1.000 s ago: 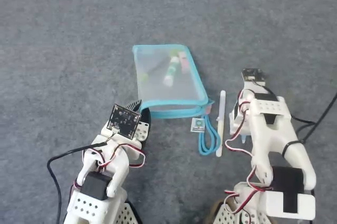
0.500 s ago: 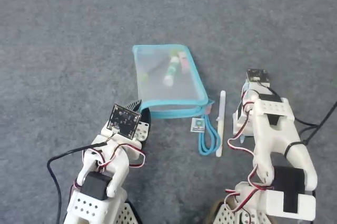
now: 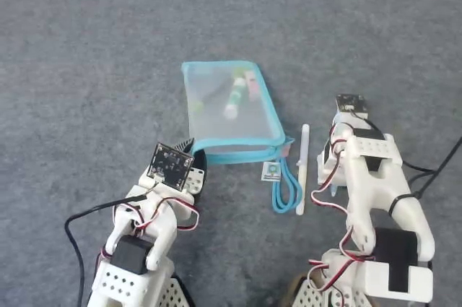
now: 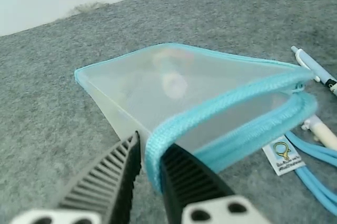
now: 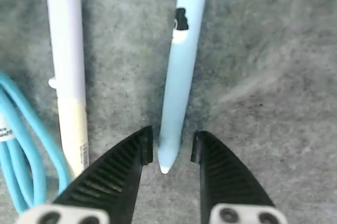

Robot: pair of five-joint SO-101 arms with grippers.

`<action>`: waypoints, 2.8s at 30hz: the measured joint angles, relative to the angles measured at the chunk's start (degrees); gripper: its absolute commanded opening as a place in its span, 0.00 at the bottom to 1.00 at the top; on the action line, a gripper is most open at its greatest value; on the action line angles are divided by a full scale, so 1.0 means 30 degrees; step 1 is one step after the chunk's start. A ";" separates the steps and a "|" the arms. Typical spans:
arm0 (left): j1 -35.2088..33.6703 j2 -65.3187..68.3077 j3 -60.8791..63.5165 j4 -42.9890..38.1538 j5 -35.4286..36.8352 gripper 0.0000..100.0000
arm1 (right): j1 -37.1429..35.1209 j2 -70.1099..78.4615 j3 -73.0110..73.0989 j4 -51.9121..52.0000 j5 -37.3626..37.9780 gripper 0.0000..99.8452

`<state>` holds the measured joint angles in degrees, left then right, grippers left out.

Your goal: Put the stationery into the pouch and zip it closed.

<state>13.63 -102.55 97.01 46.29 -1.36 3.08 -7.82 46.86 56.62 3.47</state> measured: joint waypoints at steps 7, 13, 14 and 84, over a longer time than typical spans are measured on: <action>0.0000 0.0000 0.0000 0.0000 0.0000 0.01 | 0.0147 0.0000 0.0000 0.0000 0.0000 0.01; 0.0000 0.0000 0.0000 0.0029 0.0000 0.01 | 0.0147 0.0000 -0.0762 0.1875 0.0264 0.01; 0.0000 0.0000 0.0000 0.0029 0.0000 0.01 | 0.0147 0.0000 -0.1172 0.2403 0.0352 0.01; 0.0000 0.0000 0.0000 0.0029 0.0000 0.01 | 0.0381 0.0967 -0.3634 0.3575 0.1260 0.01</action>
<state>13.63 -102.55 97.01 46.37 -1.36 4.22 -4.92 35.96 67.34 7.25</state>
